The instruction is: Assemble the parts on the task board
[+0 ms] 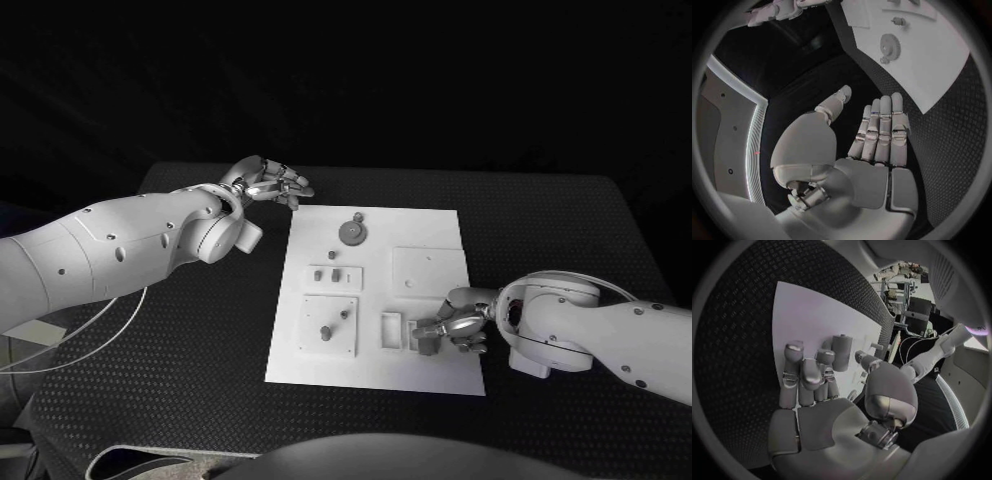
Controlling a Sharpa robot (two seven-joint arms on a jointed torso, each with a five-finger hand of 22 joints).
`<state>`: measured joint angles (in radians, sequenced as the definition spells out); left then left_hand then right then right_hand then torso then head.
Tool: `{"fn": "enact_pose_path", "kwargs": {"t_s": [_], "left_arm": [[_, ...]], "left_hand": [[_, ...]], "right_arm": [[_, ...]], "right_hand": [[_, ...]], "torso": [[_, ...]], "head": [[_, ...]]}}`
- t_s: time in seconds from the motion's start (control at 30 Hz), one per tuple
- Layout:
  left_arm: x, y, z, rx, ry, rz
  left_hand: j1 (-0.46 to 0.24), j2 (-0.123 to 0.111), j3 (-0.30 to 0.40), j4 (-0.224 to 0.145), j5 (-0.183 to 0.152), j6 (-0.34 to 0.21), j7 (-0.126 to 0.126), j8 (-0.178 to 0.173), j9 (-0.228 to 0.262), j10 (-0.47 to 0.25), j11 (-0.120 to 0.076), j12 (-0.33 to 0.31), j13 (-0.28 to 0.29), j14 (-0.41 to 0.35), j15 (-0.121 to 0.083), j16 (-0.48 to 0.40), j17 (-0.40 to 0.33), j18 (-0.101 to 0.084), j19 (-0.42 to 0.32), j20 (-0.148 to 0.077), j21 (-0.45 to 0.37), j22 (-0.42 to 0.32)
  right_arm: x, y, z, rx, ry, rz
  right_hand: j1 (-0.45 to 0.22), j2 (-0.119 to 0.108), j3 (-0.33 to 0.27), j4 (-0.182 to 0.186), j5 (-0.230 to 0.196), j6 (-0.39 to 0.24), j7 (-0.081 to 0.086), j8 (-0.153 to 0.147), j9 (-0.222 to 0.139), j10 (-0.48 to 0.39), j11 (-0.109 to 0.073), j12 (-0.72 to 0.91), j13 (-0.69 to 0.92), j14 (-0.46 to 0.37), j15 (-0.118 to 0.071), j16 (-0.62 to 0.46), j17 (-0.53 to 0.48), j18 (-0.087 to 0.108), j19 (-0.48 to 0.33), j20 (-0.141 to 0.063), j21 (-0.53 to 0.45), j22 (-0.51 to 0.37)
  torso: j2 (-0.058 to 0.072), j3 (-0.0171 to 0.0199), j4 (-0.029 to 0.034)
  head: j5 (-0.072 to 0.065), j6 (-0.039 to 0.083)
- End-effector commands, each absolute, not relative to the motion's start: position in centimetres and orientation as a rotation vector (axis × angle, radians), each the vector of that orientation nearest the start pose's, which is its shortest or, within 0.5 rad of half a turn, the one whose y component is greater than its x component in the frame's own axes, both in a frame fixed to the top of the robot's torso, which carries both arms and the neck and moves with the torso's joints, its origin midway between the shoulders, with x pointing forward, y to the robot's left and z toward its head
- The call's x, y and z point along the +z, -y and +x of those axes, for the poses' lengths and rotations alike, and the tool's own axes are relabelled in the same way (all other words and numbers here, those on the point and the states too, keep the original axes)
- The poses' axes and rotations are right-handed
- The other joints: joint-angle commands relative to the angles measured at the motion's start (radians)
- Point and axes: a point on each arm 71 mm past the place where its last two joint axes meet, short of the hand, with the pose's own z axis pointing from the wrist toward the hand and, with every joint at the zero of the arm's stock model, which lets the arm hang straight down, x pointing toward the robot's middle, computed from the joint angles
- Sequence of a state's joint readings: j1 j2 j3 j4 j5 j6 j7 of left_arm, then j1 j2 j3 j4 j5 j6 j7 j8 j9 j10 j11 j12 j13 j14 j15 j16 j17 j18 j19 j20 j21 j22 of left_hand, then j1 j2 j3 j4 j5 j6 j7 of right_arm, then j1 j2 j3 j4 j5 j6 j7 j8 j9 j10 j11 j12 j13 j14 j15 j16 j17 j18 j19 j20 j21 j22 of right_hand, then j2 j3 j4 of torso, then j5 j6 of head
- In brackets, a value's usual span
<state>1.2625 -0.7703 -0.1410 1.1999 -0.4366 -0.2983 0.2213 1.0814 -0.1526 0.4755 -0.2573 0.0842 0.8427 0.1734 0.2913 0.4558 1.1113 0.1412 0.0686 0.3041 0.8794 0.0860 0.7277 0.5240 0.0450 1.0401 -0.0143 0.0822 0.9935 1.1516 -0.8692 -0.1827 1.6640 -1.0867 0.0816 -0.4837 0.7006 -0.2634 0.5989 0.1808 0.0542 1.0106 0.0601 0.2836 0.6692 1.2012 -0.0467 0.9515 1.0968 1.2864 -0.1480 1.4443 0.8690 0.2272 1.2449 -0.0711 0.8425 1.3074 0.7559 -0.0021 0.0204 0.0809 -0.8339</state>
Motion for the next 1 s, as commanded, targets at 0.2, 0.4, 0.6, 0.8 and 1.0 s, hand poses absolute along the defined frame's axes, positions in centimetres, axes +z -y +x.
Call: {"fn": "enact_pose_path", "kwargs": {"t_s": [0.2,0.4,0.6,0.8,1.0], "left_arm": [[-20.11,-26.89,54.01,-1.066,-1.612,-0.746],[-20.11,-27.03,53.98,-1.063,-1.611,-0.748],[-20.11,-27.03,53.97,-1.063,-1.612,-0.748],[-20.12,-27.11,53.97,-1.061,-1.613,-0.75],[-20.13,-27.13,53.98,-1.06,-1.613,-0.751]], "left_hand": [[-0.011,-0.001,0.0,0.008,0.005,-0.004,0.009,0.0,-0.002,0.002,-0.003,0.001,0.001,0.007,-0.001,-0.007,0.002,0.019,0.003,-0.001,-0.004,0.001],[-0.012,-0.001,0.0,0.008,0.005,-0.005,0.01,-0.001,-0.002,0.002,-0.003,0.001,0.001,0.007,-0.001,-0.007,0.002,0.019,0.003,-0.001,-0.004,0.001],[-0.012,0.0,0.0,0.008,0.005,-0.005,0.011,-0.001,-0.002,0.002,-0.003,0.001,0.001,0.007,-0.001,-0.007,0.003,0.019,0.003,-0.001,-0.004,0.001],[-0.012,0.0,0.0,0.009,0.005,-0.005,0.011,-0.001,-0.002,0.002,-0.003,0.001,0.001,0.008,-0.001,-0.008,0.003,0.019,0.003,-0.001,-0.004,0.001],[-0.013,0.0,0.0,0.009,0.005,-0.005,0.012,-0.001,-0.002,0.002,-0.003,0.001,0.001,0.008,-0.001,-0.008,0.004,0.019,0.003,-0.001,-0.004,0.002]], "right_arm": [[-29.16,18.87,40.59,0.447,-2.488,0.034],[-29.26,18.97,40.7,0.423,-2.479,0.02],[-29.14,19.16,40.79,0.434,-2.456,0.045],[-29.22,19.36,40.53,0.501,-2.495,0.177],[-29.02,19.59,40.17,0.552,-2.504,0.274]], "right_hand": [[0.011,-0.001,0.0,0.007,-0.005,0.003,0.014,-0.006,-0.002,-0.001,0.008,-0.005,0.003,-0.004,0.001,-0.001,0.002,0.035,-0.006,-0.002,0.006,0.019],[0.075,0.069,-0.019,-0.056,-0.003,0.005,0.012,-0.007,0.002,0.0,0.008,-0.004,0.011,-0.003,0.003,0.001,0.003,0.034,-0.01,-0.003,0.014,0.022],[0.155,0.242,-0.089,-0.333,-0.004,0.02,0.014,-0.011,0.004,0.005,0.009,-0.008,0.023,-0.006,0.002,0.001,0.005,0.034,-0.029,0.012,0.024,0.02],[0.129,0.314,-0.074,-0.47,-0.005,0.043,0.011,-0.015,0.0,0.019,0.006,-0.014,0.026,-0.002,0.001,0.001,0.003,0.035,-0.025,0.025,0.026,0.017],[0.103,0.319,-0.069,-0.468,-0.005,0.054,0.009,-0.015,-0.001,0.023,0.004,-0.017,0.027,-0.001,0.0,0.002,0.002,0.035,-0.022,0.027,0.026,0.016]], "torso": [[0.0,-0.0009,-0.0007],[-0.001,-0.0015,-0.0007],[-0.001,-0.0014,-0.0007],[-0.001,-0.0013,-0.0015],[-0.001,-0.0009,-0.0013]], "head": [[0.003,-0.002],[0.006,-0.004],[0.006,-0.005],[0.007,-0.007],[0.008,-0.006]]}}
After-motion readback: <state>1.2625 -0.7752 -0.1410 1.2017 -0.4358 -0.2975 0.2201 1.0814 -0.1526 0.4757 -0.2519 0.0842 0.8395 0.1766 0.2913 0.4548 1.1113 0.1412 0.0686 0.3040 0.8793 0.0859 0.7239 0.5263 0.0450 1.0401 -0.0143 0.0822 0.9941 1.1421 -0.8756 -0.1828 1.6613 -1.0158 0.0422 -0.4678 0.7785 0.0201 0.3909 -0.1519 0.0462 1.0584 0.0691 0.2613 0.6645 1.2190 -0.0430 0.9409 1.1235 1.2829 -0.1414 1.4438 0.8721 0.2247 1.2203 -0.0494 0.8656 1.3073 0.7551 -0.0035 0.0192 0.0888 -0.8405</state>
